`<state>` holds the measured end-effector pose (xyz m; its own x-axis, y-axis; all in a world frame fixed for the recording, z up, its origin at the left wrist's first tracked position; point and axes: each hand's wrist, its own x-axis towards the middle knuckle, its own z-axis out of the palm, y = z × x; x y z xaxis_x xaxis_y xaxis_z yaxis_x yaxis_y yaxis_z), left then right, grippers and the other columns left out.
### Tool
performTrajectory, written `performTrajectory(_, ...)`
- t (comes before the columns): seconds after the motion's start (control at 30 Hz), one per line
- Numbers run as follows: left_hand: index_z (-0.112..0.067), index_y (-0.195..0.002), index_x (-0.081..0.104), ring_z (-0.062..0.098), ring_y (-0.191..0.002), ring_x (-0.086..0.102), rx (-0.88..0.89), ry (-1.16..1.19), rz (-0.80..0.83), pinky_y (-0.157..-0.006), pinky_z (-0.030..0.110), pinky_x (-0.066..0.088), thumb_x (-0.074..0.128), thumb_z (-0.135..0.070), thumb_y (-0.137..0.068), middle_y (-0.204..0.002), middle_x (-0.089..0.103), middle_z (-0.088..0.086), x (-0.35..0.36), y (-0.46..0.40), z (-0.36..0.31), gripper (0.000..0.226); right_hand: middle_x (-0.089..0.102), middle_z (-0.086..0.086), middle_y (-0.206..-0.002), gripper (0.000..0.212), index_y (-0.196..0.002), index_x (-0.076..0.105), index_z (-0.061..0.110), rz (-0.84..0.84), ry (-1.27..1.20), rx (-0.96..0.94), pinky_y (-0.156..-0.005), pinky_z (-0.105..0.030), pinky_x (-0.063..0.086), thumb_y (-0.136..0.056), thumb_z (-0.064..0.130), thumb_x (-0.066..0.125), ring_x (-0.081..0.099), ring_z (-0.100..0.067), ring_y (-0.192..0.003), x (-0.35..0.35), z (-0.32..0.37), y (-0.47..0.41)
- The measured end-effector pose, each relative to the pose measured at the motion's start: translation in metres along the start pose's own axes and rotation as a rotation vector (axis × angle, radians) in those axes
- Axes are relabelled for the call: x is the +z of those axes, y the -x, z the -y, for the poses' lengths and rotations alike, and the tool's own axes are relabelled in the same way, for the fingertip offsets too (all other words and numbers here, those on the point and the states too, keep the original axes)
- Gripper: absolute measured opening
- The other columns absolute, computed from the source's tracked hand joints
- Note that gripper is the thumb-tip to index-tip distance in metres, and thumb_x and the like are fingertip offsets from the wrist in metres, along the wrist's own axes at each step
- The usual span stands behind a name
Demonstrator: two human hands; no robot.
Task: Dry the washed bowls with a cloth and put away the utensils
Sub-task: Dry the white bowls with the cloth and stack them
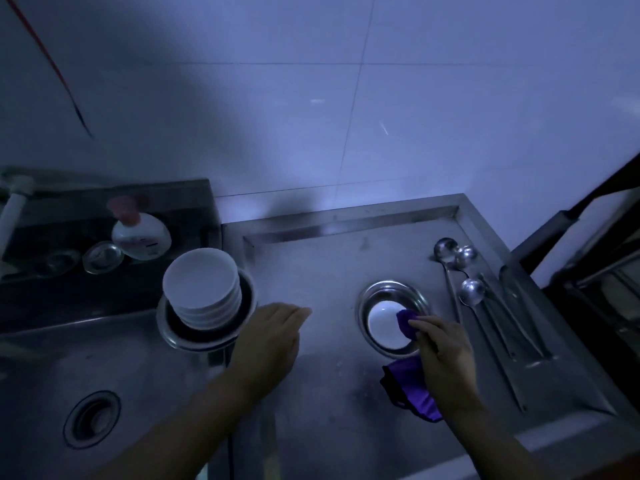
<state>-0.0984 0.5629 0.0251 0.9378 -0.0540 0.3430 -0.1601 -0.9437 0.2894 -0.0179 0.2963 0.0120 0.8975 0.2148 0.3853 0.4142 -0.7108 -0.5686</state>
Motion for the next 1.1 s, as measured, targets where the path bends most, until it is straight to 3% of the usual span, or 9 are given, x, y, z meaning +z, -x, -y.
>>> performTrajectory(0.17,-0.008,-0.097,0.072,0.024,-0.075,0.067,-0.043,0.004,0.176,-0.067,0.026,0.054,0.079,-0.004,-0.057,-0.087,0.071,0.005,0.069,-0.038,-0.043,0.041,0.068,-0.009,-0.092,0.019,-0.09,0.074,0.003,-0.008,-0.014,0.058,-0.077,-0.046,0.051,-0.077,-0.006,0.063,0.061,-0.033,-0.085,-0.017,-0.065,-0.011)
performTrajectory(0.27,-0.009,-0.104,0.069,0.027,-0.083,0.065,-0.146,0.056,0.282,-0.066,0.028,0.053,0.067,-0.007,-0.07,-0.092,0.069,0.008,0.116,-0.071,-0.064,0.034,0.067,-0.009,-0.09,0.021,-0.089,0.074,0.002,-0.004,-0.032,0.041,-0.076,-0.04,0.052,-0.074,-0.01,0.065,0.062,-0.032,-0.082,-0.022,-0.096,-0.021)
performTrajectory(0.37,-0.016,-0.125,0.056,0.024,-0.111,0.05,-0.288,0.055,0.403,-0.085,0.035,0.046,0.048,-0.015,-0.091,-0.119,0.058,0.005,0.17,-0.107,-0.074,0.034,0.065,-0.006,-0.089,0.034,-0.088,0.073,0.0,0.025,-0.068,0.067,-0.075,-0.033,0.051,-0.066,-0.025,0.07,0.061,-0.027,-0.08,-0.024,-0.123,-0.033)
performTrajectory(0.47,-0.014,-0.118,0.053,0.024,-0.114,0.048,-0.338,-0.037,0.512,-0.089,0.036,0.045,0.042,-0.014,-0.095,-0.121,0.053,0.006,0.212,-0.138,-0.08,0.026,0.06,0.002,-0.091,0.031,-0.09,0.073,0.001,0.083,-0.099,0.057,-0.079,-0.022,0.043,-0.069,-0.021,0.068,0.059,-0.024,-0.082,-0.023,-0.147,-0.045)
performTrajectory(0.57,-0.013,-0.115,0.053,0.025,-0.113,0.051,-0.395,-0.136,0.602,-0.088,0.036,0.046,0.039,-0.01,-0.095,-0.122,0.054,0.007,0.241,-0.156,-0.083,0.025,0.06,0.005,-0.094,0.034,-0.091,0.074,0.003,0.136,-0.115,0.054,-0.081,-0.028,0.044,-0.068,-0.021,0.07,0.061,-0.027,-0.083,-0.021,-0.167,-0.055)
performTrajectory(0.7,-0.01,-0.119,0.051,0.025,-0.11,0.056,-0.394,-0.229,0.698,-0.086,0.034,0.046,0.04,-0.005,-0.095,-0.123,0.055,0.009,0.264,-0.168,-0.085,0.027,0.065,0.001,-0.097,0.033,-0.095,0.073,0.005,0.203,-0.158,0.082,-0.083,-0.037,0.048,-0.072,-0.018,0.069,0.061,-0.027,-0.089,-0.019,-0.187,-0.063)
performTrajectory(0.9,-0.006,-0.115,0.059,0.026,-0.11,0.059,-0.389,-0.31,0.792,-0.089,0.033,0.046,0.043,0.0,-0.093,-0.123,0.058,0.012,0.275,-0.182,-0.088,0.028,0.067,-0.001,-0.097,0.032,-0.096,0.073,0.005,0.243,-0.149,0.056,-0.09,-0.013,0.04,-0.073,-0.017,0.07,0.056,-0.013,-0.093,-0.023,-0.202,-0.068)
performTrajectory(1.1,-0.006,-0.11,0.061,0.024,-0.107,0.059,-0.523,-0.222,0.785,-0.087,0.03,0.046,0.044,0.0,-0.093,-0.119,0.062,0.01,0.259,-0.184,-0.089,0.025,0.067,-0.001,-0.097,0.032,-0.097,0.074,0.007,0.273,-0.139,0.043,-0.087,-0.016,0.042,-0.073,-0.014,0.072,0.057,-0.013,-0.093,-0.03,-0.206,-0.071)
